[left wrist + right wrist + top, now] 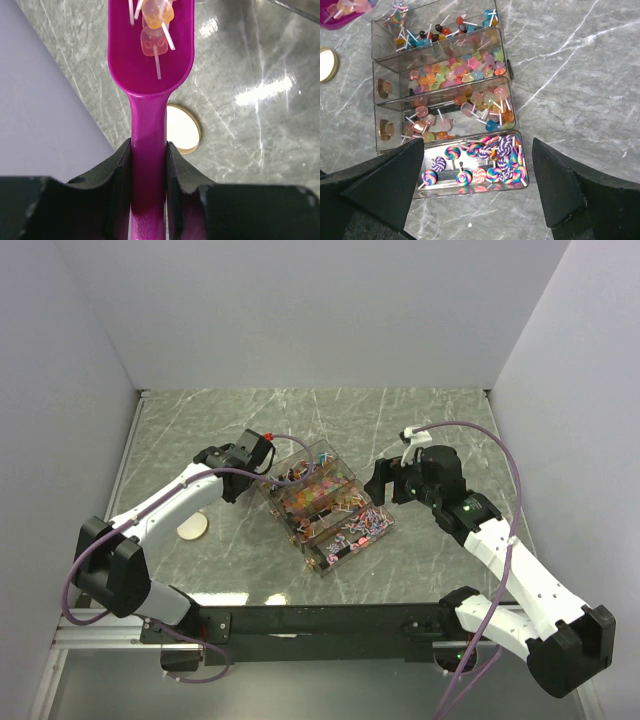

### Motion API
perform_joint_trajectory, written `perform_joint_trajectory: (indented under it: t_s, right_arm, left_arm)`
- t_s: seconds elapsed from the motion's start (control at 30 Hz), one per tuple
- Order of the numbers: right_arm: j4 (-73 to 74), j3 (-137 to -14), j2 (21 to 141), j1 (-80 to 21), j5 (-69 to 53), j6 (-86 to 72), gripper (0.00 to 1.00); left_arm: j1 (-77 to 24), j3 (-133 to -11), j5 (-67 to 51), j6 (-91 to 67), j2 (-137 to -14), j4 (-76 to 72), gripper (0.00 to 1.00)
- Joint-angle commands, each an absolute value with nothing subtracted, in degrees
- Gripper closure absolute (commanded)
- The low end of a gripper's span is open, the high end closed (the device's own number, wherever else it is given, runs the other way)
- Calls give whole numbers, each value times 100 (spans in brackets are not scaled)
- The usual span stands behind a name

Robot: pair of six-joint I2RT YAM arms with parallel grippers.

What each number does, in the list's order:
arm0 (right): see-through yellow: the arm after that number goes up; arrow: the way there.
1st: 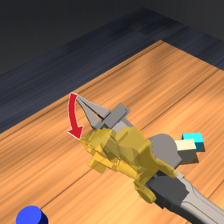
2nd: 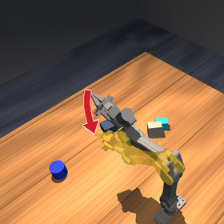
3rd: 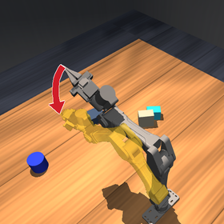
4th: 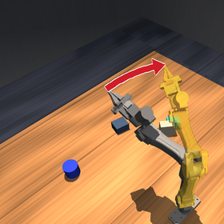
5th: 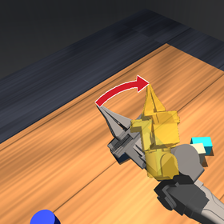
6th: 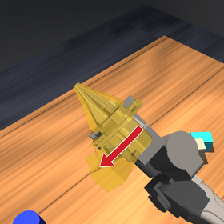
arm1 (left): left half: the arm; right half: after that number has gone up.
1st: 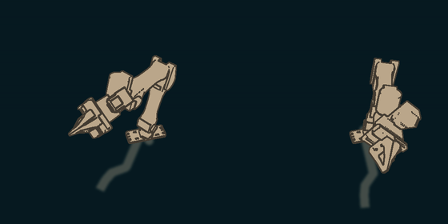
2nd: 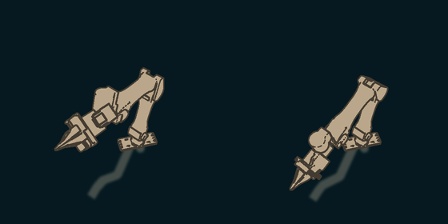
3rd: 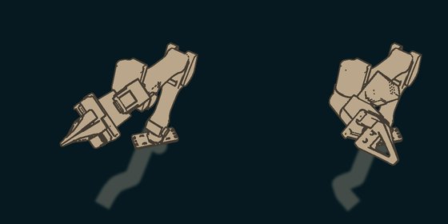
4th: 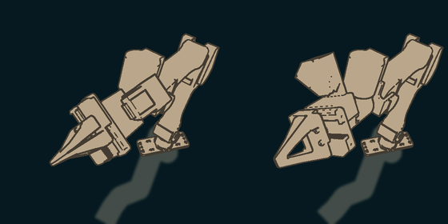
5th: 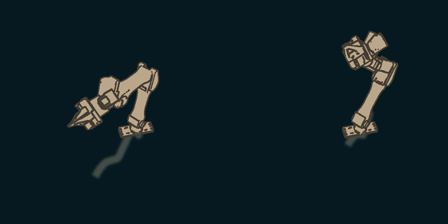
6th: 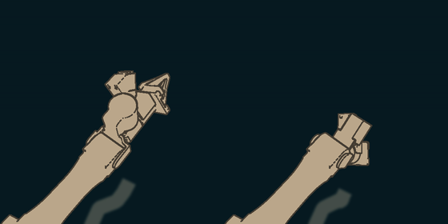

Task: Pack the candies
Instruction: Place the fake candies in the packing bottle.

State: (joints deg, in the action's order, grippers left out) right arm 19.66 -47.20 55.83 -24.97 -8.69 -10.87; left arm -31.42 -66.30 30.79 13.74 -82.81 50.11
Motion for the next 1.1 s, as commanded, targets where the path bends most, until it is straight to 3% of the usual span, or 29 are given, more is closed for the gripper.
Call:
perform_joint_trajectory:
  t_s: [0.0,1.07]
  right_arm:
    - [1705,-4658,5423,-2522,-879,-1046,6]
    - [1679,-4614,5476,-2540,-932,-1028,6]
  left_arm:
    - [-3217,-6943,3366,1512,-8349,5150,99]
    - [-3770,-7154,4588,1819,-8815,5616,99]
